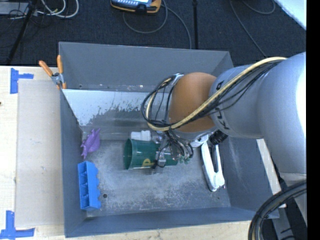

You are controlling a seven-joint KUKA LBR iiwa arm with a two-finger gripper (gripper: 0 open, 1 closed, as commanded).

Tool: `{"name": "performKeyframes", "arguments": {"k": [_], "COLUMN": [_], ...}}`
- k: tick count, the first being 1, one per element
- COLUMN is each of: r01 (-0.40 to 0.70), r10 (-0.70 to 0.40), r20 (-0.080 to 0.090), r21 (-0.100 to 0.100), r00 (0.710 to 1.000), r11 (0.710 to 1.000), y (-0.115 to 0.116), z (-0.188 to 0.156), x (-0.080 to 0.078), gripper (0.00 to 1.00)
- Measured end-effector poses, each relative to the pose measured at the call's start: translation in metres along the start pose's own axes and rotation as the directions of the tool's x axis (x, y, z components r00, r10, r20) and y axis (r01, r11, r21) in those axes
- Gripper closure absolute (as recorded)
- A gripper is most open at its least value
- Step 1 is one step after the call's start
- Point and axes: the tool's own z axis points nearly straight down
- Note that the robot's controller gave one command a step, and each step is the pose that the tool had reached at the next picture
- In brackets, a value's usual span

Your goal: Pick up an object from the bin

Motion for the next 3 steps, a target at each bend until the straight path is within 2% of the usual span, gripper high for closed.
{"name": "performKeyframes", "arguments": {"k": [1,3], "r01": [0.000,0.000], "r10": [0.000,0.000], "r20": [0.003,-0.006], "r21": [0.000,0.001], "r00": [1.000,1.000], "r11": [1.000,1.000], "y": [0.000,0.000], "z": [-0.005,-0.031], "x": [-0.002,0.001], "gripper": [1.00,1.00]}}
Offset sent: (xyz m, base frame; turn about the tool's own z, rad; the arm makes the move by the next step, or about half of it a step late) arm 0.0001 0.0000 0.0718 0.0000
